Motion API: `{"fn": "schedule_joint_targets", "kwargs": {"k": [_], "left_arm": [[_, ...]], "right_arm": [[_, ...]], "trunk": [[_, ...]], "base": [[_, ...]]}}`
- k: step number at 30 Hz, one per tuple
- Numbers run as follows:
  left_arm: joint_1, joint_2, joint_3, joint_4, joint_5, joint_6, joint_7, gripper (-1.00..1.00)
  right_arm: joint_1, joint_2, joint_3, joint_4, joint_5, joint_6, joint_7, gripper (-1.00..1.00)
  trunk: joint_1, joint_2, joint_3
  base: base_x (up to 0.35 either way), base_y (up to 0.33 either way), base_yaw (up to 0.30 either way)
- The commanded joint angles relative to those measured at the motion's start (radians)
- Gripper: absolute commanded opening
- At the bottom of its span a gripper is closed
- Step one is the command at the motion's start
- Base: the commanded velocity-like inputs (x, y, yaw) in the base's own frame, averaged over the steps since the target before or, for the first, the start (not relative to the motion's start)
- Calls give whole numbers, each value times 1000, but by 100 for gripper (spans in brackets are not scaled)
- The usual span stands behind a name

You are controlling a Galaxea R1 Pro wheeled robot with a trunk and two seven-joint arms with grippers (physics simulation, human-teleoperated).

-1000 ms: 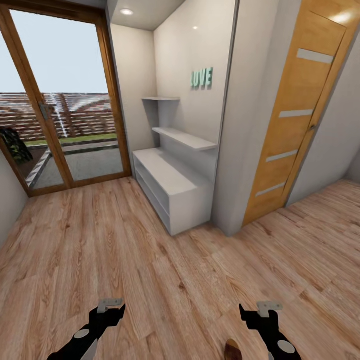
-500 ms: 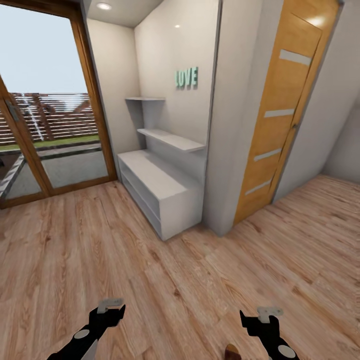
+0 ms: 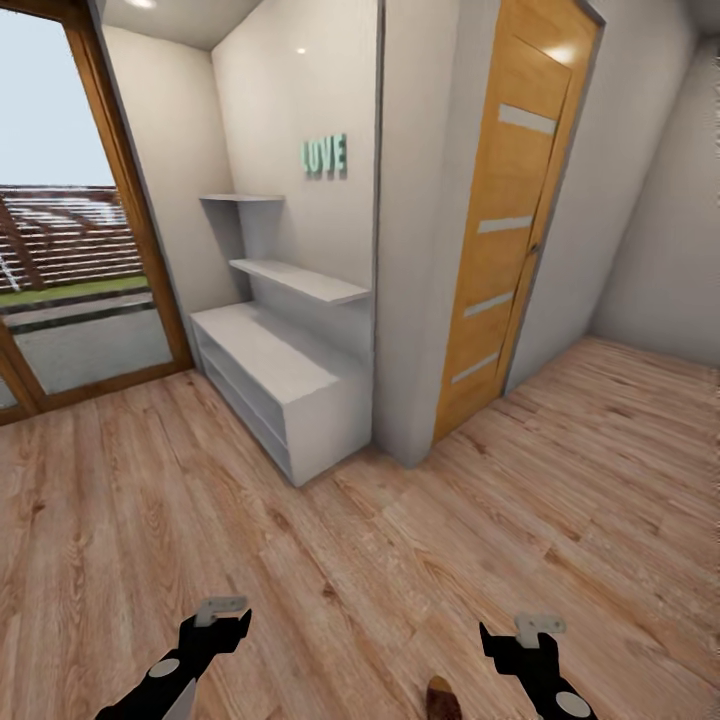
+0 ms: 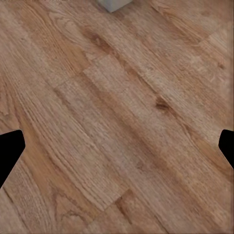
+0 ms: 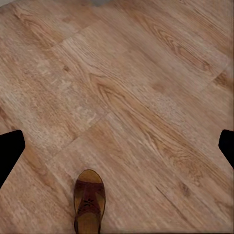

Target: Pick up the two gym shoes and the two sandals from the corridor floor and place them onto the hallstand (shoe rack) in the corridor, making sure they are on the rack and not on the floor. Arrange them so the two gym shoes are next to each other and the two sandals are next to each other.

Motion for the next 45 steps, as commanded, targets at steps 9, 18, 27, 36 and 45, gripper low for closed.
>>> {"fn": "schedule_joint_targets", "kwargs": {"k": [9, 18, 27, 36, 45], "left_arm": [[-1, 2, 0, 1, 1, -1, -5, 100], [-4, 3, 1, 2, 0, 2, -5, 100], [-32, 0, 1, -5, 0, 13, -7, 100], [-60, -2, 1, -33, 0, 25, -9, 100], [-83, -4, 0, -128, 0, 125, -43, 100]], "right_arm": [[0, 0, 0, 1, -1, -3, -1, 100], [-1, 0, 1, 1, -1, -3, -2, 100], [-1, 0, 5, 2, 0, -3, 3, 100], [-1, 0, 5, 2, 2, -5, 5, 100], [0, 0, 6, 3, 3, -5, 6, 100]], "trunk": [[11, -21, -10], [46, -84, -38], [80, -147, -67], [115, -210, -95], [149, -273, -123]], "base": [[1, 1, -46], [0, 0, -2], [0, 0, 0], [0, 0, 0], [0, 0, 0]]}}
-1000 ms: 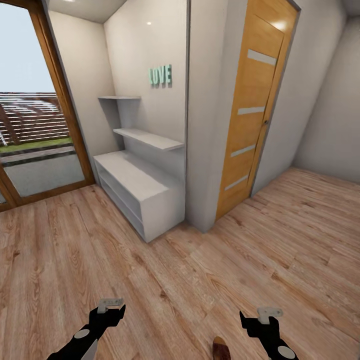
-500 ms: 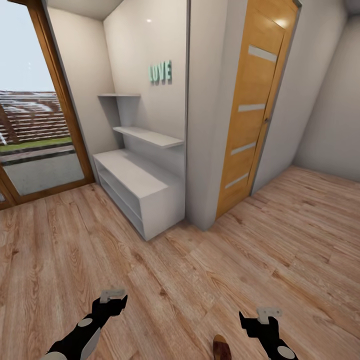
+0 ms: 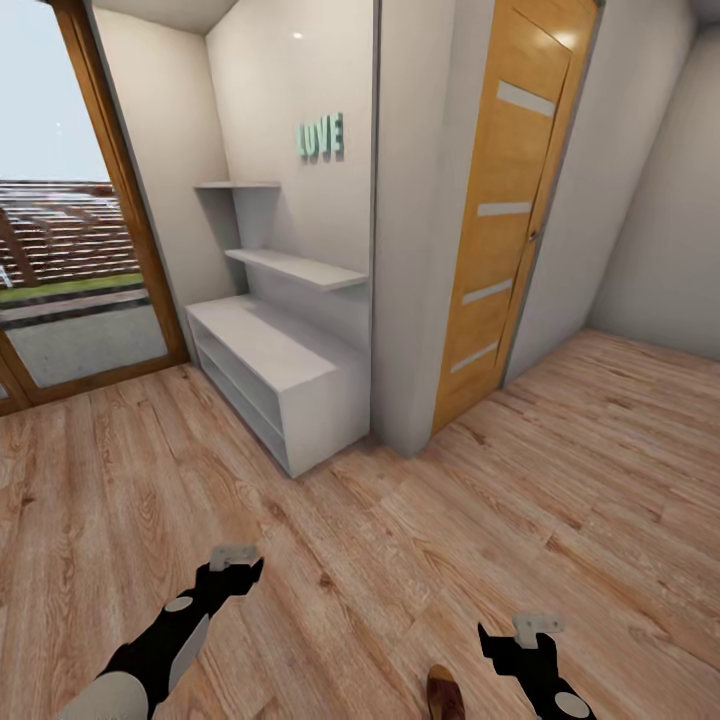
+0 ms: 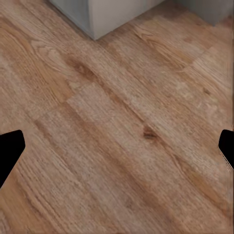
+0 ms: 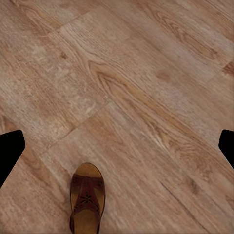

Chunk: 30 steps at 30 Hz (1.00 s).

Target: Pick up the two gym shoes and the two sandals from the corridor floor and place them onto the hallstand (shoe rack) in the corridor, making sure they are on the rack and not on the floor. Arrange them so the two gym shoes are next to each other and the two sandals are next to each other.

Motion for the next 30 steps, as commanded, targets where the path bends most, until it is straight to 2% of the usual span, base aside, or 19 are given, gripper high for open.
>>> {"fn": "schedule_joint_targets", "kwargs": {"k": [1, 12, 30], "left_arm": [[-1, -1, -1, -8, 7, 3, -6, 100], [3, -20, -1, -47, 6, 22, -11, 100], [11, -20, -5, -52, 3, 24, -11, 100]], "right_arm": [[-1, 0, -1, 0, -1, -3, 0, 100], [-1, 0, -1, 0, -2, -2, -1, 100], [-1, 0, -1, 38, -3, -5, -1, 100]], "trunk": [[4, -8, -4], [46, -85, -39], [115, -211, -95]], "base": [[0, 0, 0], [0, 0, 0], [0, 0, 0]]}}
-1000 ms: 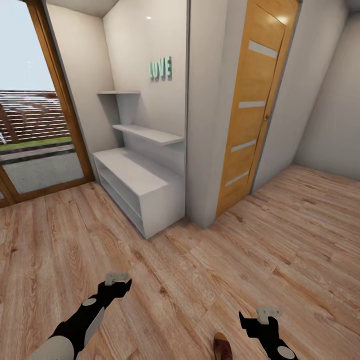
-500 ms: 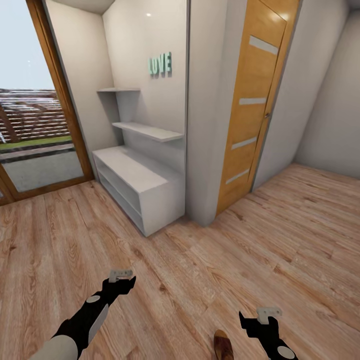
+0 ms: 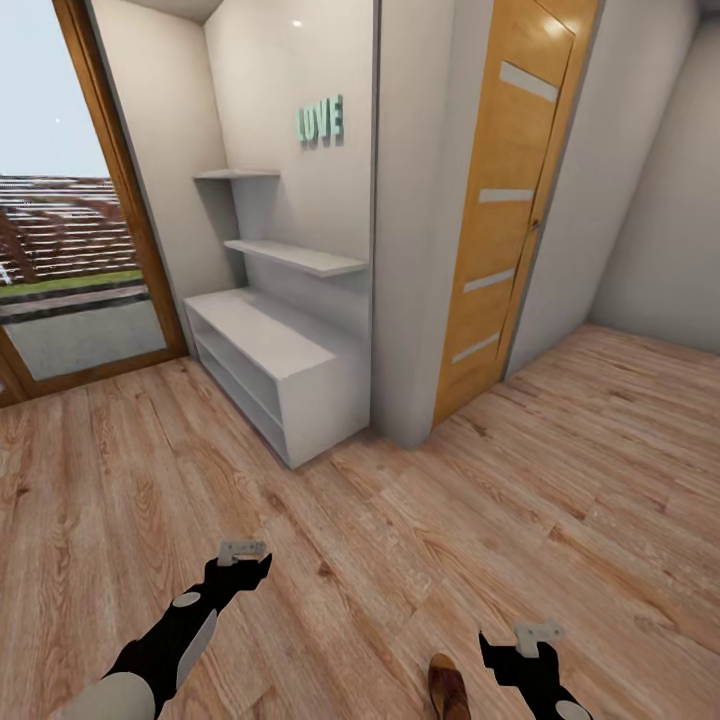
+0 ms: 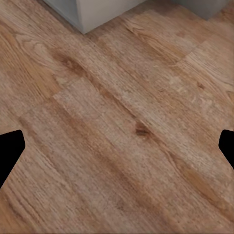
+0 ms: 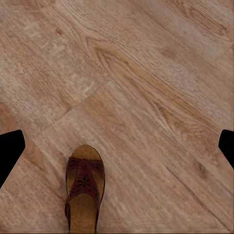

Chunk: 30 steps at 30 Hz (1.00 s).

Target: Pick up the two gym shoes and the two sandals from the corridor floor and place them onto the hallstand (shoe rack) in the corridor, making sure they are on the rack and not on the floor. Arrange them so the two gym shoes are next to each other and the two sandals are next to each other.

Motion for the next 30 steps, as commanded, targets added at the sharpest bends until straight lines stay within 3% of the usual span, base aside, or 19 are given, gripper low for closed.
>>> {"fn": "schedule_joint_targets", "kwargs": {"k": [1, 30], "left_arm": [[-1, 1, -2, 0, 7, -2, -3, 100], [-3, -1, -2, 1, 8, -4, -4, 100]], "right_arm": [[-1, 0, -1, 4, -1, -3, 1, 100], [-1, 0, -2, 13, -2, -4, 2, 100]], "trunk": [[4, -8, -4], [115, -211, -95]], "base": [[0, 0, 0], [0, 0, 0]]}}
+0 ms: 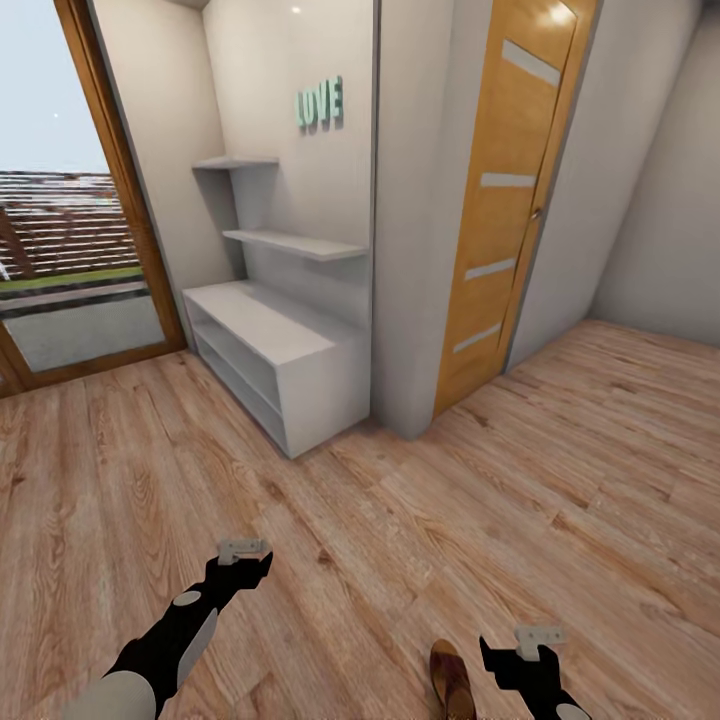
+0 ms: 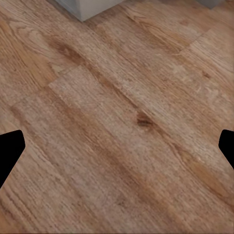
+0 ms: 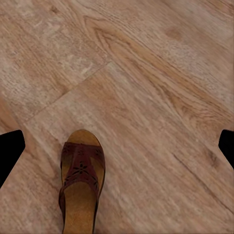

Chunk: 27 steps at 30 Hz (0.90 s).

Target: Pick up the two gym shoes and the two sandals from the corridor floor and place them onto the hallstand (shoe rack) in the corridor, making sure they are on the rack and not on the floor. Arrange them so the two gym shoes are next to each other and the two sandals are next to each other.

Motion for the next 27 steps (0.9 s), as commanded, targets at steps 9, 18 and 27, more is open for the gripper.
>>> {"fn": "schedule_joint_targets", "kwargs": {"k": [9, 18, 27], "left_arm": [[-2, 0, -2, 2, 7, -3, -4, 100], [-2, 1, -2, 2, 7, -4, -5, 100], [-2, 1, -2, 2, 7, -4, -5, 100]], "right_arm": [[0, 0, -1, -1, -3, -3, -1, 100], [0, 0, -3, -1, -3, -3, -1, 100], [0, 0, -4, 0, -3, -3, -1, 100]], "trunk": [[34, -64, -29], [69, -127, -57], [103, -190, -88]], "base": [[0, 0, 0], [0, 0, 0], [0, 0, 0]]}}
